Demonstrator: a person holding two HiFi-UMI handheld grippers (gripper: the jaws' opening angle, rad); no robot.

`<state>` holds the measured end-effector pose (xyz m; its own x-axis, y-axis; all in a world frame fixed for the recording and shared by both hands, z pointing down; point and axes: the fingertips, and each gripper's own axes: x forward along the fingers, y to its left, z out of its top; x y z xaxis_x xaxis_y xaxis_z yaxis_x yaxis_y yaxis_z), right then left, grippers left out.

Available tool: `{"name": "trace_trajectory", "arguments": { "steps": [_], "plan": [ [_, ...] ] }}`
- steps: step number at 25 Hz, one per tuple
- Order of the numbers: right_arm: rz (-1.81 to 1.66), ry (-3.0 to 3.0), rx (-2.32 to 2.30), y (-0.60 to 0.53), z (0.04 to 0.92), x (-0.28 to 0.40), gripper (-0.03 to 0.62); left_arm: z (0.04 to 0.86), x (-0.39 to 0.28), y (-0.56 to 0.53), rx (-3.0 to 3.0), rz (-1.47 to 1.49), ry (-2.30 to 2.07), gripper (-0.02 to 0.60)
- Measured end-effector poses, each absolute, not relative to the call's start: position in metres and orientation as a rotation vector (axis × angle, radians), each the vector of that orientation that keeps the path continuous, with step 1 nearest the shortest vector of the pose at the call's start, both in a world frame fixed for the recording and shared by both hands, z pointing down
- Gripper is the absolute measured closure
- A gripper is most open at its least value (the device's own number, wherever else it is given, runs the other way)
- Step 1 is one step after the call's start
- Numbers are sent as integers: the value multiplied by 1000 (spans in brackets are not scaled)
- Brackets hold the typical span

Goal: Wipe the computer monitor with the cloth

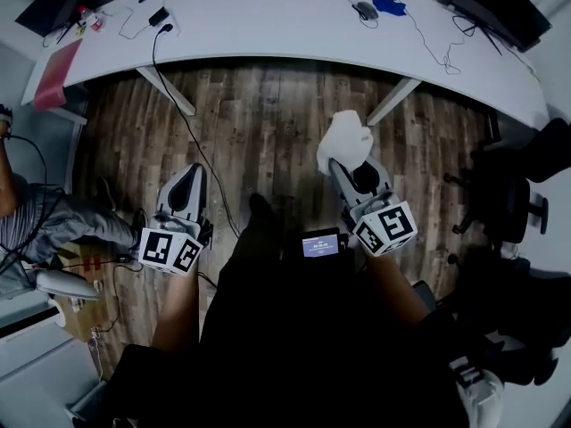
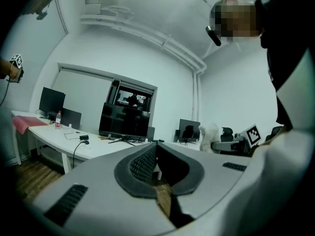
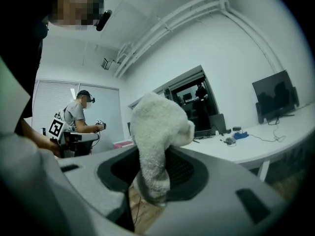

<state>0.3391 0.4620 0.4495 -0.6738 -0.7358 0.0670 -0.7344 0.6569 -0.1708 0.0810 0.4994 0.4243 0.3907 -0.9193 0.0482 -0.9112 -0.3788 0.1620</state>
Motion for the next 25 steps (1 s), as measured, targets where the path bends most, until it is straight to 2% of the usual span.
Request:
{"name": "trace_trajectory", "arguments": {
  "steps": [8,20,25],
  "plan": [
    [-278,2897,-1259,364,450,283,454,429,18,404,2490,-109,-1688,587],
    [-189,2890,-1248,198,400,179,454,421,-66,240,2511,-152,-1574,587],
    [-195,2883,-1261,156,400,158,454,421,-80,191,2531,-173,-1523,587]
  ]
}}
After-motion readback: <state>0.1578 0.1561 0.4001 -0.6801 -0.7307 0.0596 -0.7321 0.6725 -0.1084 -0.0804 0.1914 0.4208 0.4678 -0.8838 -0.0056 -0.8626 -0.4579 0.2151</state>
